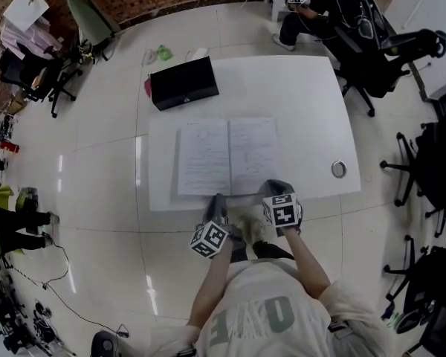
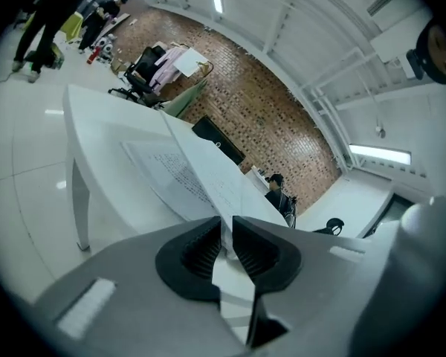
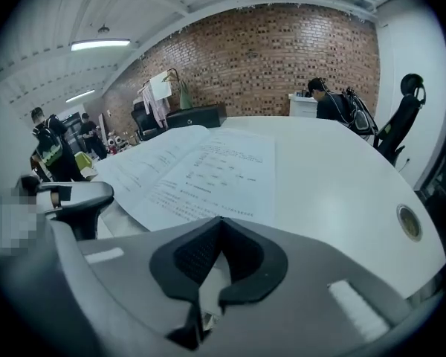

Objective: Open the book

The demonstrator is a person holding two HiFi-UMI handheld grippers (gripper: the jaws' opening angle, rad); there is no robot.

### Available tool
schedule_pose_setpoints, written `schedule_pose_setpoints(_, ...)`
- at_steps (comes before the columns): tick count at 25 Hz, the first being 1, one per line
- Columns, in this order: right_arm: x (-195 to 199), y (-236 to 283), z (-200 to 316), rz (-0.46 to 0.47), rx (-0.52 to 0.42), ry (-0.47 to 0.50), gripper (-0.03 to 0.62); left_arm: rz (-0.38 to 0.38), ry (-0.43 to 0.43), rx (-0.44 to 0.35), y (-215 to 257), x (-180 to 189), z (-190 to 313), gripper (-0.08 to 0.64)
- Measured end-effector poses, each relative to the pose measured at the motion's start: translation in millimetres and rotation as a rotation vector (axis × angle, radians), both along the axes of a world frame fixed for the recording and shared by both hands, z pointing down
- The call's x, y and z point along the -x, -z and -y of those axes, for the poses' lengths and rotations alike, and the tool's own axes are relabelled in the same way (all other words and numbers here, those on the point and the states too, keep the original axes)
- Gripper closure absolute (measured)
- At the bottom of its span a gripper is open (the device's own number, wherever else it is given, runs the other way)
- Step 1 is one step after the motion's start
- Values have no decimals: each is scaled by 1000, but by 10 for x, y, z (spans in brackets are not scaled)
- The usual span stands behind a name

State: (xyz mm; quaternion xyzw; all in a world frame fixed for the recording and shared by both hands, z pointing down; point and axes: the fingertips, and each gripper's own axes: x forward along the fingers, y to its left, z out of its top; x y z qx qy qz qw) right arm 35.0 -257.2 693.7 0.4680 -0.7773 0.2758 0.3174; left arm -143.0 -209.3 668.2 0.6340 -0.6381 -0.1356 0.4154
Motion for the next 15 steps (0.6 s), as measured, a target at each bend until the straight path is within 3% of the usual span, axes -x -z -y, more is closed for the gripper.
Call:
schedule_pose_setpoints(5,12,9,-13,13,15,-24,588,270,-57,25,68,71,-43,441)
schedule_pose_setpoints(8,19,0,-19,6,8,-24,588,492,-35,33,196,263,-75,428)
schedule_pose_setpoints(11,8,-7,-10,-1,0,-22,588,674,-89,-87,523,294,53,416)
schedule_pose_setpoints(15,33,-9,-25,-12,-14,-25,588,749,-255,-221,787,72,389,399)
